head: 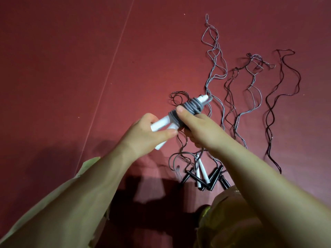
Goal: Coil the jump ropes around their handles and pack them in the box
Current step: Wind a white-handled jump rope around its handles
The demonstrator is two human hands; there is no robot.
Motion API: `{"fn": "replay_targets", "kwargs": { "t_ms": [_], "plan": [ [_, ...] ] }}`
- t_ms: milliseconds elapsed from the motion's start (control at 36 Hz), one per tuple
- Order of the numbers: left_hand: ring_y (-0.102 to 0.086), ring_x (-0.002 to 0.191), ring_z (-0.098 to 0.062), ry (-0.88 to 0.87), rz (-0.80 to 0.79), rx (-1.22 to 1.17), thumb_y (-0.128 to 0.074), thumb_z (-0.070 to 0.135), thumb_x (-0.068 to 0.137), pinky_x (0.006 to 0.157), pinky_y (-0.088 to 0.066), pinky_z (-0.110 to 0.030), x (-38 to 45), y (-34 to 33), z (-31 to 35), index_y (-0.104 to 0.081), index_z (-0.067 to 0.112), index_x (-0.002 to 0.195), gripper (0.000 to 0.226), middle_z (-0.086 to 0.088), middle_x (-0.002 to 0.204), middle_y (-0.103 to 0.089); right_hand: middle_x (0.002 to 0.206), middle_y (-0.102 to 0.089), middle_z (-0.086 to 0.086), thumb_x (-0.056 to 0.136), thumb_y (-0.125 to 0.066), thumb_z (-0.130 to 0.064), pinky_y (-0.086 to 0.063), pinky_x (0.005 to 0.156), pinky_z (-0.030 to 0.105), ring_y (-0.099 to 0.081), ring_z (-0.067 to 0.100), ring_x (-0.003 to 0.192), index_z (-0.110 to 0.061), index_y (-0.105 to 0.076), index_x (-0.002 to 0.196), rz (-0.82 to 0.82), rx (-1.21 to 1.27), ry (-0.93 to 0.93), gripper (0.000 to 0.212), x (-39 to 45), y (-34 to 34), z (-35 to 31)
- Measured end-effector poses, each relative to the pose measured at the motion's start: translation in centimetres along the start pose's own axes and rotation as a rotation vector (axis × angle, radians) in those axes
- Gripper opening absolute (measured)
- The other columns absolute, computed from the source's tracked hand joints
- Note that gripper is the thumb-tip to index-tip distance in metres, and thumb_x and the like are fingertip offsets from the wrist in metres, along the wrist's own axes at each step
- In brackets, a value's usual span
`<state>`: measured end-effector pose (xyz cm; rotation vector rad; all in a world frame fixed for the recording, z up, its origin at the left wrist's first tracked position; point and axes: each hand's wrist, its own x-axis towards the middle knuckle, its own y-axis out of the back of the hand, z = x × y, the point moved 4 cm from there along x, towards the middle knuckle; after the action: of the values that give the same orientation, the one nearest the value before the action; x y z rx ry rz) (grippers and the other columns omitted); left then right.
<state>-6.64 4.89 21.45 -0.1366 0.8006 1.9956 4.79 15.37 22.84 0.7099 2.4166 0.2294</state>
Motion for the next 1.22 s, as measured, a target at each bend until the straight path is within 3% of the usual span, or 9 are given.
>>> {"fn": "replay_targets", "kwargs": {
  "t_ms": [111,222,306,444,583,722,889,1083,1222],
  "plan": [
    [-0.042,0.063,-0.012,0.008,-0.100,-0.023,-0.070,0.061,0.054,0.058,-0.031,-0.030,0.1,-0.3,-0.3,-0.051,0.016,0.081,0.056,0.007,0.072,-0.048,0.044,-0.027,-0.012,0.093,-0.043,-0.059,-0.019,0.051,0.028,-0.024,0.004,0.036,-0.021,-0.043,0.060,0.037,-0.022,0.015,0.051,0.1,0.4,0.0],
    [-0.053,0.071,-0.014,0.093,-0.338,-0.266,-0.071,0.057,0.067,0.068,-0.041,-0.030,-0.7,-1.2,-0.3,-0.059,0.021,0.085,0.041,0.007,0.073,-0.059,0.042,-0.026,-0.013,0.085,-0.046,-0.062,-0.016,0.050,0.030,-0.021,0.005,0.037,-0.023,-0.035,0.055,0.047,0.085,0.007,0.051,0.1,0.7,-0.1],
    [-0.063,0.078,-0.020,0.234,-0.594,-0.461,-0.044,0.078,0.071,0.076,-0.049,-0.033,-1.6,-2.0,0.0,-0.063,0.017,0.091,0.066,-0.006,0.082,-0.069,0.044,-0.025,-0.011,0.077,-0.042,-0.056,-0.015,0.048,0.030,-0.019,0.008,0.040,-0.024,-0.033,0.058,0.026,0.175,0.053,0.038,0.0,0.8,-0.6],
    [-0.061,0.062,-0.029,0.297,-0.798,-0.912,-0.024,0.076,0.069,0.070,-0.053,-0.045,-2.7,-2.0,1.5,-0.072,0.005,0.072,0.086,-0.015,0.066,-0.064,0.047,-0.021,-0.007,0.076,-0.044,-0.045,-0.009,0.044,0.025,-0.015,0.008,0.040,-0.027,-0.033,0.051,-0.012,0.370,0.080,0.033,-0.5,0.7,-1.1],
    [-0.049,0.052,-0.023,0.313,-0.923,-0.949,-0.024,0.074,0.078,0.060,-0.052,-0.032,-3.2,-2.4,1.6,-0.066,0.007,0.074,0.079,-0.007,0.060,-0.049,0.050,-0.021,-0.006,0.075,-0.043,-0.041,-0.008,0.047,0.029,-0.015,0.008,0.043,-0.022,-0.029,0.059,-0.058,0.409,0.108,0.028,-0.8,0.6,-1.6],
    [-0.037,0.047,-0.018,0.309,-0.805,-0.803,-0.026,0.069,0.076,0.061,-0.049,-0.031,-2.6,-2.4,1.2,-0.053,0.010,0.071,0.065,-0.005,0.059,-0.043,0.056,-0.028,0.002,0.090,-0.041,-0.052,-0.011,0.050,0.033,-0.019,0.015,0.048,-0.019,-0.038,0.067,-0.121,0.235,0.031,0.040,-0.6,0.4,-1.0],
    [-0.036,0.046,-0.015,0.321,-0.694,-0.716,-0.024,0.070,0.078,0.065,-0.044,-0.034,-2.1,-2.4,0.7,-0.051,0.012,0.078,0.064,-0.003,0.057,-0.046,0.055,-0.048,0.009,0.100,-0.028,-0.052,-0.034,0.041,0.022,-0.043,0.019,0.041,-0.012,-0.050,0.063,-0.061,0.061,-0.012,0.059,-0.4,0.5,-0.7],
    [-0.037,0.047,-0.015,0.299,-0.537,-0.631,-0.019,0.062,0.093,0.058,-0.041,-0.028,-1.8,-2.7,0.7,-0.052,0.013,0.076,0.062,-0.003,0.059,-0.048,0.064,-0.056,0.014,0.100,-0.028,-0.056,-0.050,0.064,0.031,-0.059,0.024,0.055,-0.005,-0.061,0.080,-0.020,0.060,-0.082,0.064,0.1,0.0,0.2],
    [-0.044,0.050,-0.016,0.209,-0.383,-0.577,-0.025,0.053,0.098,0.055,-0.036,-0.027,-1.3,-2.9,0.3,-0.055,0.017,0.078,0.051,0.001,0.059,-0.054,0.061,-0.058,0.012,0.099,-0.025,-0.058,-0.053,0.079,0.048,-0.064,0.031,0.060,-0.008,-0.058,0.073,-0.047,0.050,-0.133,0.065,0.0,-0.3,0.6]
  ]
}}
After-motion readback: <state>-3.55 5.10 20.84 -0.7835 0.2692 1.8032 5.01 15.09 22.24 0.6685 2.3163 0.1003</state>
